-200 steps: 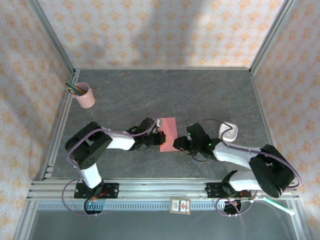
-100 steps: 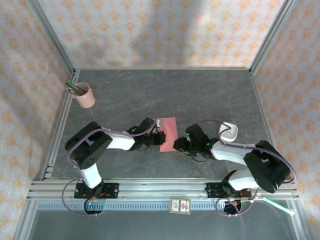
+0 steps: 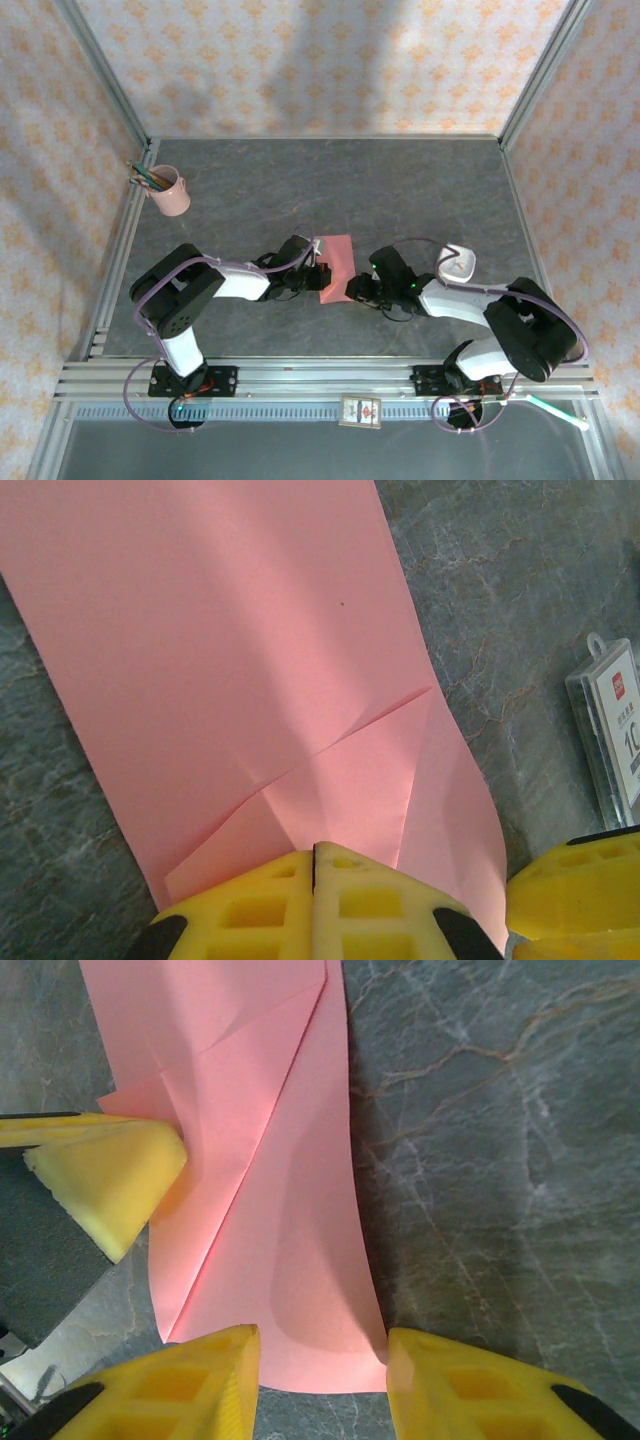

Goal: Fold a paper plane with a square sheet of paper (pick it up from the middle)
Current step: Turn over the paper at the center of the table.

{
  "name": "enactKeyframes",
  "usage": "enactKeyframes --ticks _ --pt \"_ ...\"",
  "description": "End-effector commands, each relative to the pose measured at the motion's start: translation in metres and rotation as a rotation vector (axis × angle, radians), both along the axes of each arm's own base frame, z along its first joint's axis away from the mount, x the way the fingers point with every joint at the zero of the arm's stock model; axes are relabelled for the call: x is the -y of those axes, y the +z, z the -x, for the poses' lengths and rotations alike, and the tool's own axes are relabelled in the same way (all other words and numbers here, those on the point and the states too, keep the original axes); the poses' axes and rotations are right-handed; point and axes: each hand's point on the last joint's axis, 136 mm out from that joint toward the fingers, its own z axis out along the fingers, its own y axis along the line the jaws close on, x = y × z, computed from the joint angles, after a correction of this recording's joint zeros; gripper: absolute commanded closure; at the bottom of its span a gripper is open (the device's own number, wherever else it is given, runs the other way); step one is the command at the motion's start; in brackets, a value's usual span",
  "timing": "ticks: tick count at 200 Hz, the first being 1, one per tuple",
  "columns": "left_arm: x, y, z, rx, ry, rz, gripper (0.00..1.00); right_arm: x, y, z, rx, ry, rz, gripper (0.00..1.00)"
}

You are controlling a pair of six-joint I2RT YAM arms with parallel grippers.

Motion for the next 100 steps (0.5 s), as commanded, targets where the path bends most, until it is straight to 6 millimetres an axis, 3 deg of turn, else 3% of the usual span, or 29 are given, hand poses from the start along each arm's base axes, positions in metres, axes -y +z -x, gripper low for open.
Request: enactKeyframes --ticks 1,100 --pt "-0.019 -0.033 0.018 -0.083 -0.004 -0.096 0.99 -0.023 0.018 -0.016 0.08 0.042 -0.071 0.62" --pt "-0.02 -0.034 0.02 -0.089 -0.006 -0.098 0.99 -0.032 0.033 -0.029 0.176 0.084 -0.115 0.59"
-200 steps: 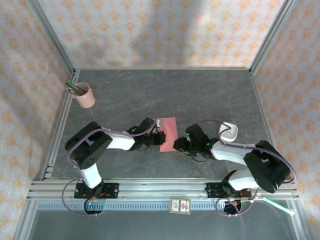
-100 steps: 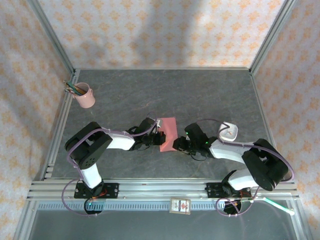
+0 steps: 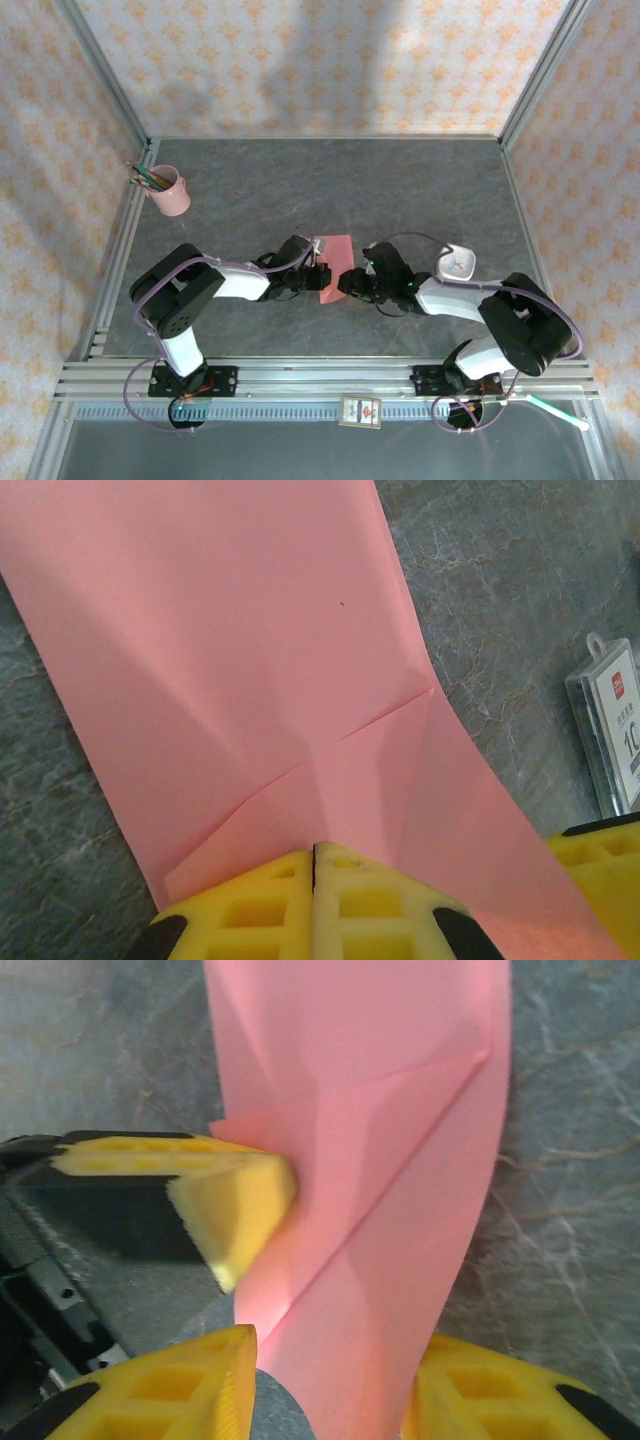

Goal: Fold a paper plane with a square sheet of paper (pick it up from the middle)
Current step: Turn over the paper at the center of the table.

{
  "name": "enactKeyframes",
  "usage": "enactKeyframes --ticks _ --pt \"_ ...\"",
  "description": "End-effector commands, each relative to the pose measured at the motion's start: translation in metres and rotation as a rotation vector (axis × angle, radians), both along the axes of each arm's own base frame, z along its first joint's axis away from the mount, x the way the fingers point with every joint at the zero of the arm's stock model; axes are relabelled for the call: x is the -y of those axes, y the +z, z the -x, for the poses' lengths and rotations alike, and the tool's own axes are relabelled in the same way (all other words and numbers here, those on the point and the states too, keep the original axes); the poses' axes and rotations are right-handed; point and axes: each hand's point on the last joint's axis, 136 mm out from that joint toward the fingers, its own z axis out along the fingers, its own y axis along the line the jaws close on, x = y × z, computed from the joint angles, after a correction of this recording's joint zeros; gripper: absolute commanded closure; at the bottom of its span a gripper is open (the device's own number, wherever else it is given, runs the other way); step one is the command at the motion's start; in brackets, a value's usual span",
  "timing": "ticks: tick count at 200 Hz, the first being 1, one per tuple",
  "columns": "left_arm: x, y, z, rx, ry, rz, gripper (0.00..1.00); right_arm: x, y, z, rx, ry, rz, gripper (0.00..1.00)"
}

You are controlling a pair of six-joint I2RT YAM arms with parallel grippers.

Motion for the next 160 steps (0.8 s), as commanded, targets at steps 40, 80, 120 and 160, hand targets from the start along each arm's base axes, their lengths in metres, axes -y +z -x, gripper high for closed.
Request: enactKeyframes --ticks 40,80,120,160 --pt "-0.022 -0.033 0.02 -0.086 0.0 -0.104 0.99 -0.004 0.012 -0.015 0.057 -0.03 -0.041 0.6" --pt "-0.023 -0.032 0.019 -0.082 0.001 -0.11 0.99 0.008 0.001 -0.01 0.007 -0.109 -0.036 0.67" --pt "-0.024 -0.033 0.019 -0.08 0.001 -0.121 0.99 0.014 0.0 -0.008 0.0 -0.156 -0.047 0.75" --pt "-0.023 -0.033 0.018 -0.082 0.005 -0.114 0.99 0.017 -0.001 -0.007 -0.006 -0.178 -0.057 0.85"
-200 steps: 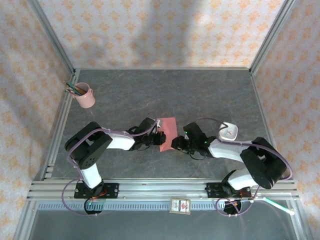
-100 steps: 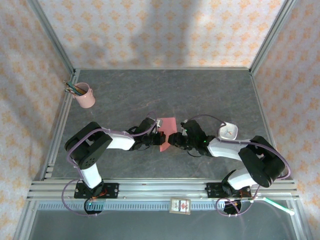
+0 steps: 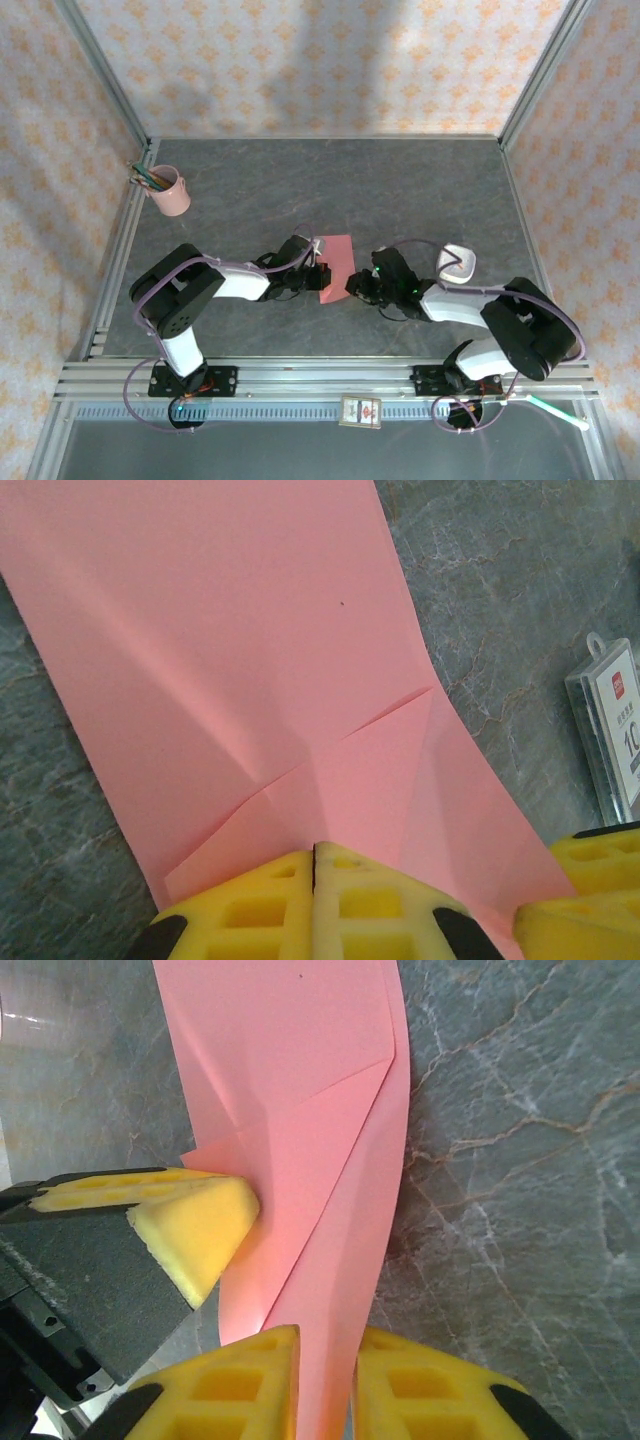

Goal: Fold a paper plane with a square sheet of paper (pick it up from the middle)
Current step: Turn over the paper at the center of the table.

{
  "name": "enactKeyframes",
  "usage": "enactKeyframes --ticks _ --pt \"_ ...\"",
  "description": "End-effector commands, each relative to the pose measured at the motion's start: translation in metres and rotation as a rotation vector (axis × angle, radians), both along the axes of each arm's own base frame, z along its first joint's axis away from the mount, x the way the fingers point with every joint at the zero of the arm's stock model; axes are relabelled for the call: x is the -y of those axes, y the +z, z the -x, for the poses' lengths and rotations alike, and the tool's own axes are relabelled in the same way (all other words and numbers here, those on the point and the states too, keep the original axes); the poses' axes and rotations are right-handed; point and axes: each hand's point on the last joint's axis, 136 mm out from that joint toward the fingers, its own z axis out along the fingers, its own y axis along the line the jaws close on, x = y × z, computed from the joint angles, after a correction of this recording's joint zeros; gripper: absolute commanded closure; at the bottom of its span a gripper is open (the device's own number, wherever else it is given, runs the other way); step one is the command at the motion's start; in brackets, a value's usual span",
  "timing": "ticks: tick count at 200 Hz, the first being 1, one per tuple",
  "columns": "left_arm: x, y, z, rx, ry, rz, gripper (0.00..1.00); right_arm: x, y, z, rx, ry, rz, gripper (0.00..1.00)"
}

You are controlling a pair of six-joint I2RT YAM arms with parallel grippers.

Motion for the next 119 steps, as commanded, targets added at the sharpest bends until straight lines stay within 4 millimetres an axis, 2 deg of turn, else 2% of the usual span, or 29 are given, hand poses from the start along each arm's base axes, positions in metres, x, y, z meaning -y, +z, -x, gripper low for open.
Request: enactKeyframes --ticks 1,21,41,51,71,91,107,119 --pt "-0.023 -0.033 0.018 -0.083 0.005 -0.113 0.99 0.002 0.005 -0.007 0.03 -0.043 -0.015 0.85" --pt "-0.019 -0.028 0.017 -0.079 0.003 -0.092 0.98 0.005 0.003 -0.007 0.026 -0.053 -0.001 0.91" --pt "-0.01 -0.015 0.013 -0.065 0.0 -0.041 0.94 0.009 -0.001 -0.009 0.026 -0.062 0.033 0.98" --pt "-0.005 -0.004 0.011 -0.054 0.002 -0.003 0.89 0.011 -0.002 -0.009 0.029 -0.06 0.055 1.0" --pt "0.007 0.025 0.004 -0.024 0.007 0.094 0.75 0.014 -0.001 -0.013 0.054 -0.037 0.114 1.0" --pt "0.017 0.062 -0.003 0.023 0.004 0.18 0.67 0.018 0.004 -0.02 0.102 0.016 0.208 1.0" --pt "0.015 0.09 -0.009 0.067 0.017 0.218 0.59 0.025 0.012 -0.026 0.151 0.066 0.319 1.0" --pt "0.005 0.107 -0.016 0.101 0.047 0.219 0.56 0.033 0.024 -0.033 0.202 0.105 0.419 1.0"
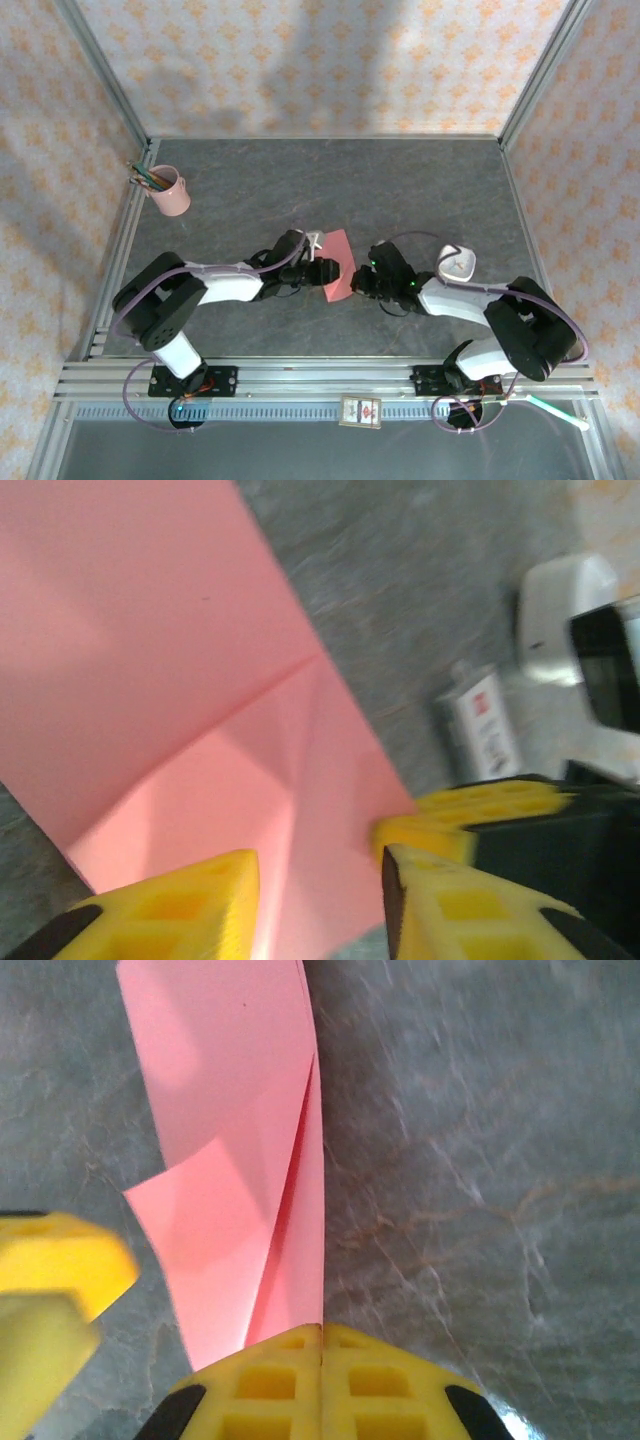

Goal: Fold a paper plane with a square sheet of paper (pick it up from the middle)
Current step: Turn over the paper at the center of the table.

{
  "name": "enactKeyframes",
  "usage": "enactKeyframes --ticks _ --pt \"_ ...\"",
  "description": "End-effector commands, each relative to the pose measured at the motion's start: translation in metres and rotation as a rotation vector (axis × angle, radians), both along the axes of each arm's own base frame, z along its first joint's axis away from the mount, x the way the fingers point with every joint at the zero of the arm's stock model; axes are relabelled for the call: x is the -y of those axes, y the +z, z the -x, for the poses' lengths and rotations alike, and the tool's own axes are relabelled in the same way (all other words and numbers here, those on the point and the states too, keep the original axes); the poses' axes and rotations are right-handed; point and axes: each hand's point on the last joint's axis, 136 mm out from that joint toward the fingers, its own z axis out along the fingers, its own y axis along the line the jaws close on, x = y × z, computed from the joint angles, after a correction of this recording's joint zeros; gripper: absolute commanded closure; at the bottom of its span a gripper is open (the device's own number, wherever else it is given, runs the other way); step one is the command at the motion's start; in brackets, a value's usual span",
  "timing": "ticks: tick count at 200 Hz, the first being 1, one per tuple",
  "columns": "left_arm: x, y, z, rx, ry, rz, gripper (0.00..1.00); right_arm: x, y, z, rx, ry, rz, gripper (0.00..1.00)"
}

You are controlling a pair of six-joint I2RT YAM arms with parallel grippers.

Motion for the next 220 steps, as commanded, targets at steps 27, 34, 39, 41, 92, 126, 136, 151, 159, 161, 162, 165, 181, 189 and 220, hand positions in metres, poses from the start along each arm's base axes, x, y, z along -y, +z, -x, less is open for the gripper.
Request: enactKeyframes --ticks 27,34,39,41,92,126,136,151,159,161,162,165,181,189,220 --pt "-0.045 0.073 -0.028 0.126 0.146 0.029 0.54 0.035 0.059 -0.028 0.225 0.17 0.458 1.0" --pt "-0.058 0.077 -0.031 0.134 0.177 0.021 0.54 0.032 0.069 -0.028 0.248 0.203 0.492 1.0" --pt "-0.066 0.079 -0.033 0.139 0.199 0.016 0.53 0.029 0.075 -0.027 0.264 0.227 0.513 1.0" --pt "-0.07 0.08 -0.034 0.142 0.208 0.015 0.53 0.027 0.077 -0.027 0.272 0.238 0.524 1.0" --pt "-0.14 0.066 -0.039 0.116 0.389 -0.028 0.51 -0.037 0.058 0.014 0.343 0.508 0.684 1.0" --pt "-0.142 0.053 -0.033 0.061 0.378 -0.014 0.52 -0.074 0.032 0.044 0.325 0.618 0.597 1.0" --pt "-0.138 0.049 -0.032 0.042 0.364 -0.009 0.53 -0.082 0.03 0.052 0.324 0.642 0.555 0.99" --pt "-0.134 0.043 -0.032 0.016 0.345 0.001 0.54 -0.09 0.03 0.059 0.323 0.656 0.495 0.97" --pt "-0.13 0.041 -0.031 0.001 0.329 0.013 0.54 -0.092 0.03 0.061 0.325 0.658 0.469 0.96" --pt "-0.129 0.041 -0.031 -0.001 0.326 0.017 0.54 -0.092 0.03 0.061 0.326 0.658 0.464 0.96" --pt "-0.128 0.04 -0.031 -0.003 0.325 0.018 0.54 -0.092 0.03 0.061 0.325 0.658 0.461 0.96" --pt "-0.127 0.039 -0.031 -0.01 0.321 0.023 0.55 -0.093 0.03 0.062 0.327 0.66 0.455 0.96" --pt "-0.117 0.038 -0.031 -0.025 0.293 0.052 0.56 -0.095 0.028 0.064 0.326 0.665 0.436 0.94" --pt "-0.111 0.038 -0.03 -0.032 0.276 0.06 0.57 -0.096 0.026 0.064 0.321 0.668 0.436 0.93" --pt "-0.088 0.034 -0.03 -0.054 0.211 0.061 0.59 -0.099 0.019 0.063 0.307 0.663 0.437 0.91"
